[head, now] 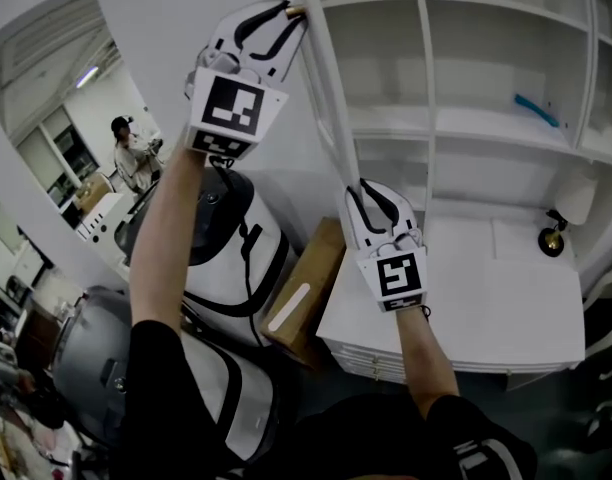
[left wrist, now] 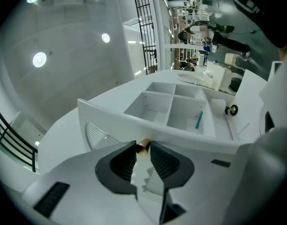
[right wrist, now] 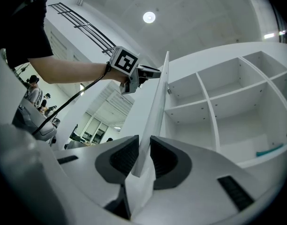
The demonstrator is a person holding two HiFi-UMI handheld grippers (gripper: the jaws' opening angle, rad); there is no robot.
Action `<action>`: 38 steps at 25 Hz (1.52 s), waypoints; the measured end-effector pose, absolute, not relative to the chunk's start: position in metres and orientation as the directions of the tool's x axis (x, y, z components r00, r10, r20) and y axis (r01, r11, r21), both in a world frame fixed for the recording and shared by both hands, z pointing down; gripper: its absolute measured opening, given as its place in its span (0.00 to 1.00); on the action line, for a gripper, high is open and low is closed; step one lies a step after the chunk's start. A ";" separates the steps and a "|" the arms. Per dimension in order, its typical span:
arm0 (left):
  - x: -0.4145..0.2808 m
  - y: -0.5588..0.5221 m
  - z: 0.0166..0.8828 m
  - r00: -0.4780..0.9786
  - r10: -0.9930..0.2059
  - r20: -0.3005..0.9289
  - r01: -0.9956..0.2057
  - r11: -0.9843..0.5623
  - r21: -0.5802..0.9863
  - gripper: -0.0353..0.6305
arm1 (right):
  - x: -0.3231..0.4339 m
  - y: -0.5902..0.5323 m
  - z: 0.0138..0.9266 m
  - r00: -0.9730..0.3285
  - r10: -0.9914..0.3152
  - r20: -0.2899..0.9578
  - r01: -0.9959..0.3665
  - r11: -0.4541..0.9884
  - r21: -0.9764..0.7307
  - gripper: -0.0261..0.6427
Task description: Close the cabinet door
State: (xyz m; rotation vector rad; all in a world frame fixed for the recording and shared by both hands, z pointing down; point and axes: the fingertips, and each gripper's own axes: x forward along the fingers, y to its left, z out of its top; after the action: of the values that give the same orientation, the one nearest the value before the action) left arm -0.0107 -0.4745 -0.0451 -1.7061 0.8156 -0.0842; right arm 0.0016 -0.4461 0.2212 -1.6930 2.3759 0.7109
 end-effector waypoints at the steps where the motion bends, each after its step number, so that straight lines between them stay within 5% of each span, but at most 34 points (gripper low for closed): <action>1: -0.005 -0.475 -0.045 0.757 -0.549 -0.355 -0.468 -0.075 -0.881 0.20 | 0.007 -0.447 0.221 -0.349 -0.858 -0.376 -0.925 0.251 0.287 0.17; 38: 0.161 -0.553 -0.045 0.727 -0.637 -0.256 -0.397 -0.085 -0.914 0.18 | 0.179 -0.543 0.223 -0.141 -0.932 -0.333 -0.980 0.085 0.178 0.16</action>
State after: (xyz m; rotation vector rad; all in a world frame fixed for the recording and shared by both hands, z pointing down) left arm 0.1609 -0.5525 -0.0451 -1.7071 0.8294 -0.2438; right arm 0.1794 -0.5431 0.2229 -1.9654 2.2114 0.5452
